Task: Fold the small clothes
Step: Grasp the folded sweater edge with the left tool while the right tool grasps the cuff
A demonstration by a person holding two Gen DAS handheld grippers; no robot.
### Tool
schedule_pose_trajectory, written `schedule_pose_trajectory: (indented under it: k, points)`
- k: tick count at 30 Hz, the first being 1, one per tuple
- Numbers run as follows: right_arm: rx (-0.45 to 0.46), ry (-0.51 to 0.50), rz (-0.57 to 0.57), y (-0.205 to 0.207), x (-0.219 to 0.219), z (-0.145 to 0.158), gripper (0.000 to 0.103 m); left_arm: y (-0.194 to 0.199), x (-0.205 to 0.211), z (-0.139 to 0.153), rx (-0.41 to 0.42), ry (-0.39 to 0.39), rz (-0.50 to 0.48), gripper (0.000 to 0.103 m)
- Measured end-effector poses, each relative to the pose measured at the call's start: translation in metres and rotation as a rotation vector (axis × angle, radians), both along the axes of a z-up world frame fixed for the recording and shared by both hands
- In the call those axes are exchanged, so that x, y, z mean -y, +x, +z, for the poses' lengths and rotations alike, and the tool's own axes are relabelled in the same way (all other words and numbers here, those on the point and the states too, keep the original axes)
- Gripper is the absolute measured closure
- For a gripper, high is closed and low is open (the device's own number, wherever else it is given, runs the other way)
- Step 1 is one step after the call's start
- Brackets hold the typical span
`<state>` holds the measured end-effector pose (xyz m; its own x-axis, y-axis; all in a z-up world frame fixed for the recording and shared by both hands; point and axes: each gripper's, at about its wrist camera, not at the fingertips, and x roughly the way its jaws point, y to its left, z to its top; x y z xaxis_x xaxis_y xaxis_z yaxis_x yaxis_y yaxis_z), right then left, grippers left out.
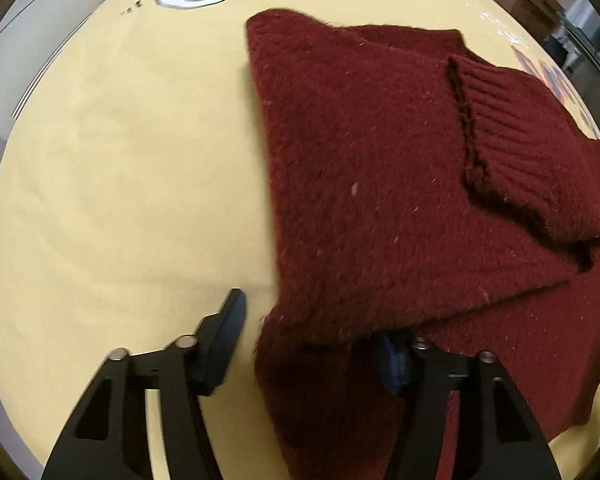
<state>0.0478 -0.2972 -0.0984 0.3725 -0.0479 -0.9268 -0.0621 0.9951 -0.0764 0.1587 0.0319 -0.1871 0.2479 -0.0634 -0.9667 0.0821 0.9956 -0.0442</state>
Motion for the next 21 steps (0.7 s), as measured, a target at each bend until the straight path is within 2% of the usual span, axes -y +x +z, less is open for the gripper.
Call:
schedule_pose_trajectory:
  k: [2,5,7,11,15,18,21]
  points:
    - [0.002,-0.014,0.018,0.004,-0.010,0.002,0.001,0.002,0.003,0.000,0.001,-0.021,-0.029,0.074]
    - [0.016,-0.032,0.062,0.015,-0.032,0.010,0.000,0.005,0.007,0.001,-0.002,-0.027,-0.057,0.086]
    - [0.033,-0.032,0.098,0.023,-0.050,0.017,0.001,0.004,0.008,0.001,0.011,-0.017,-0.076,0.090]
    - [0.067,-0.019,0.201,0.039,-0.095,0.032,0.001,0.003,0.006,-0.004,0.007,-0.046,-0.076,0.090]
    - [0.100,-0.029,0.367,0.057,-0.156,0.035,0.000,0.002,0.013,-0.010,0.010,-0.045,-0.076,0.090]
    - [0.075,-0.028,0.484,0.072,-0.198,0.026,0.001,0.003,0.013,-0.013,0.010,-0.039,-0.070,0.090]
    - [0.024,-0.015,0.533,0.091,-0.227,0.011,0.001,0.007,0.013,-0.013,0.010,-0.044,-0.067,0.090]
